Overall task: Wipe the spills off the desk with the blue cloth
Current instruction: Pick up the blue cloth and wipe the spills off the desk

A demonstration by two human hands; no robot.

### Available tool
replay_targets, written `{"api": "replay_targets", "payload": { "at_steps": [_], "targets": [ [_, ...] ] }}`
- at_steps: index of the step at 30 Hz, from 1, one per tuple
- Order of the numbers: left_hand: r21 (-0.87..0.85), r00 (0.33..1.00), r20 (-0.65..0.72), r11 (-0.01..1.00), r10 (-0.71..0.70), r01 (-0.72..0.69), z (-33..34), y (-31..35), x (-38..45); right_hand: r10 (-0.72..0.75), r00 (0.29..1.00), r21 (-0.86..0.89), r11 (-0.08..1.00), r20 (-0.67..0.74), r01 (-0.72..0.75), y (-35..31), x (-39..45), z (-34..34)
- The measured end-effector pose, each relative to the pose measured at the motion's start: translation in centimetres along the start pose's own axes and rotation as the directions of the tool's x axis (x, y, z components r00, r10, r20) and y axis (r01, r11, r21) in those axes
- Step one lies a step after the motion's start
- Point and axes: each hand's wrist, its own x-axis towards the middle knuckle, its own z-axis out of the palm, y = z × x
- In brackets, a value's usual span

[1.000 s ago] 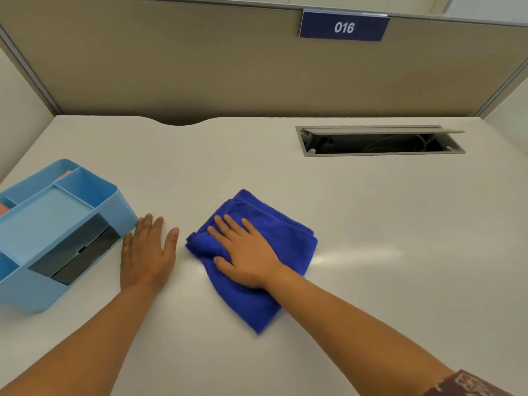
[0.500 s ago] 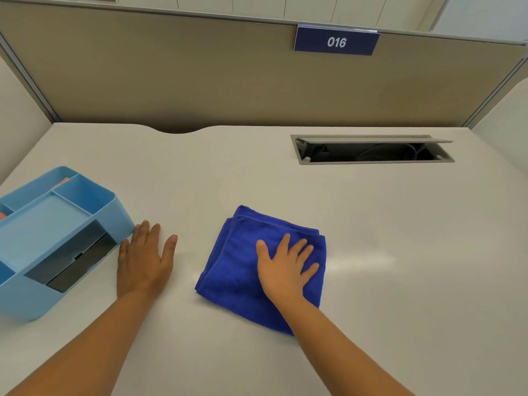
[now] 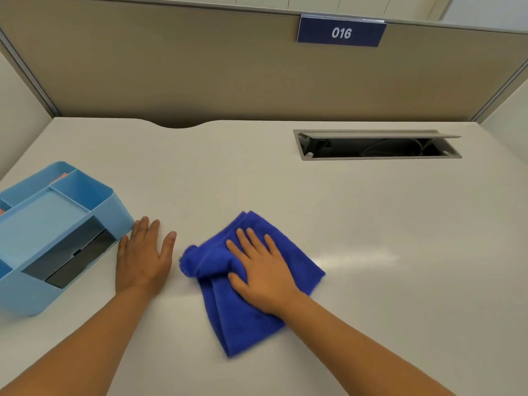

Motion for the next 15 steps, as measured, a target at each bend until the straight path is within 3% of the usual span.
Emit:
{"api": "replay_targets", "payload": {
  "at_steps": [2,9,15],
  "targets": [
    [0.008,1.000,0.004,1.000,-0.005,0.005,0.1,-0.1,-0.1,0.023,1.000,-0.023,0.999,-0.020,-0.024,2.0,-2.0,-0.2],
    [0.005,1.000,-0.002,1.000,-0.011,0.011,0.1,-0.1,0.0,0.415,0.906,-0.060,0.906,-0.076,-0.420,8.6,4.5,-3.1],
    [-0.004,1.000,-0.003,1.000,-0.001,0.001,0.2,-0.2,0.2,0.401,0.914,-0.048,0.914,-0.061,-0.404,4.2,6.2,-2.3]
  ]
}}
